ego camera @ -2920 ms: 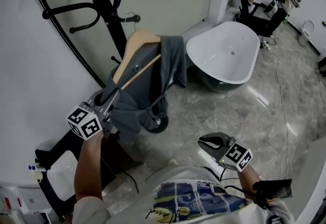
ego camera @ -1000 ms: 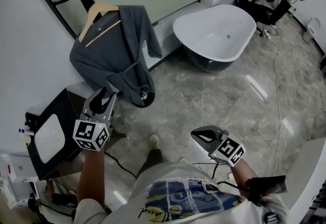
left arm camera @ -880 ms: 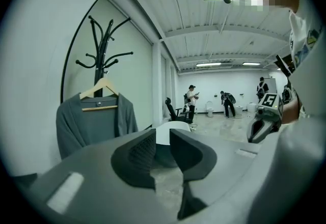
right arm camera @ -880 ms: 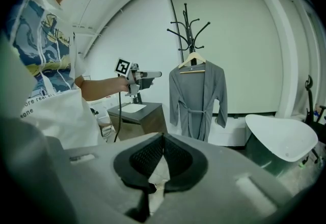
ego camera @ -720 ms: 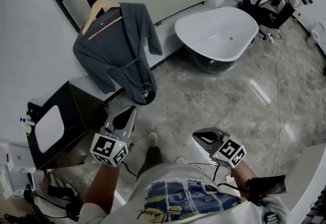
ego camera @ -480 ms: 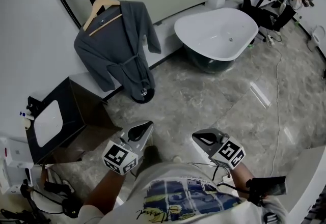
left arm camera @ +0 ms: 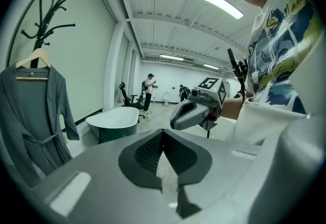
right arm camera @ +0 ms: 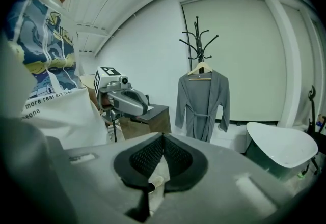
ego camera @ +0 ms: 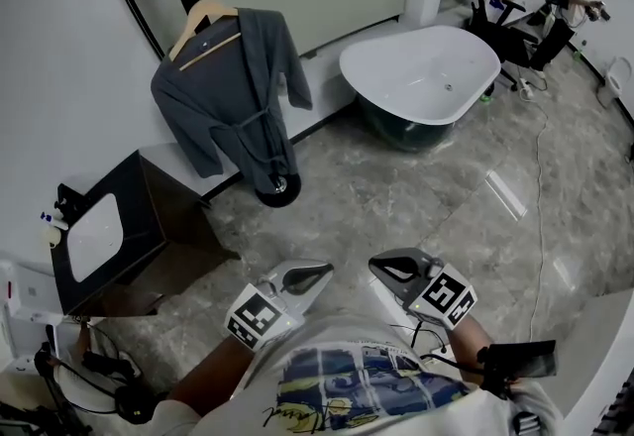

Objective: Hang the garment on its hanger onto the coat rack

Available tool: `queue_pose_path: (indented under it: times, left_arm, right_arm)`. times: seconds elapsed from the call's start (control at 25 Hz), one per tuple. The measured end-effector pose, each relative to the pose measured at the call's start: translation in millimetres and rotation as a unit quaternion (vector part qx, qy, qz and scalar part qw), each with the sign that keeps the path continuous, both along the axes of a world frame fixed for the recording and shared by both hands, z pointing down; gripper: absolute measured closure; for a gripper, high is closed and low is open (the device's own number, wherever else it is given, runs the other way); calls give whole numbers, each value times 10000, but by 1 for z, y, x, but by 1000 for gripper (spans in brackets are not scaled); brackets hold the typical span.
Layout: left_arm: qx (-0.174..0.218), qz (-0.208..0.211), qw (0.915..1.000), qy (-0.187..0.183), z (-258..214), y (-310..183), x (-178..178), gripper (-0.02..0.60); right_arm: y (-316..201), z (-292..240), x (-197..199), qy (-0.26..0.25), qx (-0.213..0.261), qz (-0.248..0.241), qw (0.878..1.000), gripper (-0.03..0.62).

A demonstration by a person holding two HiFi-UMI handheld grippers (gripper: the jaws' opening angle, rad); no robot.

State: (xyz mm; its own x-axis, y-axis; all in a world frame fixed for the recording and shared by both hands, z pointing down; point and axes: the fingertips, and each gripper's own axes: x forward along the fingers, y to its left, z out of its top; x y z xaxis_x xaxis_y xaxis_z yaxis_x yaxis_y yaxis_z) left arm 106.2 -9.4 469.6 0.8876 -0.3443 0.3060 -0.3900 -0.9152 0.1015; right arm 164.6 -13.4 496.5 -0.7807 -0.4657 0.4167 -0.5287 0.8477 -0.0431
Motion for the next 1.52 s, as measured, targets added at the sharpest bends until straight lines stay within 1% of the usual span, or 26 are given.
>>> queue_pose_path:
  times: [0.12,0.4,0.84,1.16,1.36,1.52]
  left_arm:
    - [-1,61,10000,-30,1,8,1,580]
    - [4,-69,10000,67,-2,21,-8,580]
    - [-147,-100,9998,120,11,28,-11,580]
    - [-261,-335,9990,163,17,20,-29,578]
    - [-240,-538,9981,170,15,1,-48,571]
    - [-183,-736,9970,182,6,-26,-69,556]
  right_arm:
    - [4,-7,-6,-29,74,-66,9999,592]
    - [23,-12,-22,-2,128,-301,9995,592]
    - [41,0,-26,118,-59,-294,9995,592]
    - [35,7,-42,132,-99,-463,9988,592]
    - [22,8,-53,153,-156,-554,9982,592]
    - [4,6,-64,181,-152,-614,9978,592]
